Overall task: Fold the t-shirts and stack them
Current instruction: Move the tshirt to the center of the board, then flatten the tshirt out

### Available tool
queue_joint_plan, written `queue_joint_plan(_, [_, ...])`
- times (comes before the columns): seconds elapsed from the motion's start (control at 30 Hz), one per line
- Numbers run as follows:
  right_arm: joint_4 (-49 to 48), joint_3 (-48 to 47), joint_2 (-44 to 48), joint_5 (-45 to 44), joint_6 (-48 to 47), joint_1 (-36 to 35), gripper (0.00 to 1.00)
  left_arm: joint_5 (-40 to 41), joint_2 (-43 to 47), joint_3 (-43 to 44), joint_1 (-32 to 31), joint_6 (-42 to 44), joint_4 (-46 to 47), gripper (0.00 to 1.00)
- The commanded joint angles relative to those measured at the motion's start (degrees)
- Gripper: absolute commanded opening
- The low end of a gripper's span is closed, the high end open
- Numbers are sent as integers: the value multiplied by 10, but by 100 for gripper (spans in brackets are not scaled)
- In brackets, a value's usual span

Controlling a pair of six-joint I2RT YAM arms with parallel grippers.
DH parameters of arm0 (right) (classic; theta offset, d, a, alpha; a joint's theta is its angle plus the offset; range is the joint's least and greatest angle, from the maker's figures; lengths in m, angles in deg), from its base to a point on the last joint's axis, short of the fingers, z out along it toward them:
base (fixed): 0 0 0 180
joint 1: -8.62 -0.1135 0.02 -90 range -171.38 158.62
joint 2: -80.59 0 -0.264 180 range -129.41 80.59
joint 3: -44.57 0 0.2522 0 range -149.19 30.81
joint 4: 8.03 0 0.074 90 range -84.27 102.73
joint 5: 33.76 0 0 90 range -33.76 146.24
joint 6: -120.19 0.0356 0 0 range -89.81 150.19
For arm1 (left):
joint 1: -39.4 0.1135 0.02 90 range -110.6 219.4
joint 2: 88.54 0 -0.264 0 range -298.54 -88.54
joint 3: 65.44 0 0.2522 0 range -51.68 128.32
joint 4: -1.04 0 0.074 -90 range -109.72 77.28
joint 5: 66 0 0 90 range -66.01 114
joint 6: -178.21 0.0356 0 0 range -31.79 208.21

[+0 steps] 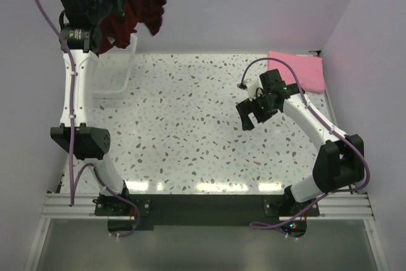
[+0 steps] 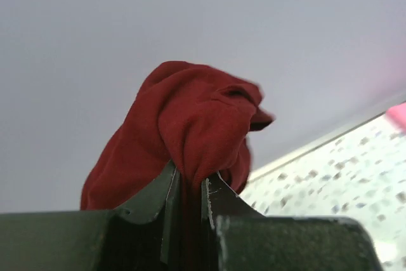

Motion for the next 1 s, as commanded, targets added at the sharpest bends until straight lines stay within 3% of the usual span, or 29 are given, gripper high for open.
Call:
queue_joint_plan(0.0, [-13,-13,29,-19,12,4,99,-64,48,21,-19,-83,75,0])
queue_joint_plan(0.17, [-11,-12,35,-2,13,18,99,-138,112,-57,-34,-199,153,0])
queue_joint_plan(0.27, [-11,-11,46,2,11,31,99,-202,175,-209,-34,-251,219,0])
queue_joint_plan(0.3, [-11,-10,49,8,12,35,99,-213,189,-284,-34,-259,251,12])
queue_joint_plan(0.37, [-6,-8,57,15,8,46,99,-245,213,-357,-23,-258,237,60])
queue_joint_plan(0.4, [-2,-8,60,16,2,48,99,-254,214,-416,2,-251,210,100])
queue_joint_plan(0.53, [18,-4,70,16,-19,50,99,-351,187,-551,100,-208,166,100])
queue_joint_plan(0.6, [28,-9,59,16,-35,50,99,-333,192,-584,107,-91,87,100])
queue_joint_plan(0.77, [52,-34,5,52,-45,40,99,-219,207,-627,52,111,-37,100])
queue_joint_plan(0.83, [66,-50,-29,61,-47,20,99,-190,199,-639,23,135,-46,99])
queue_joint_plan(0.87, [72,-55,-38,58,-50,12,98,-165,195,-643,11,176,-68,92])
queue_joint_plan(0.97, [87,-54,-76,38,-50,-10,94,-87,185,-667,-27,207,-66,83])
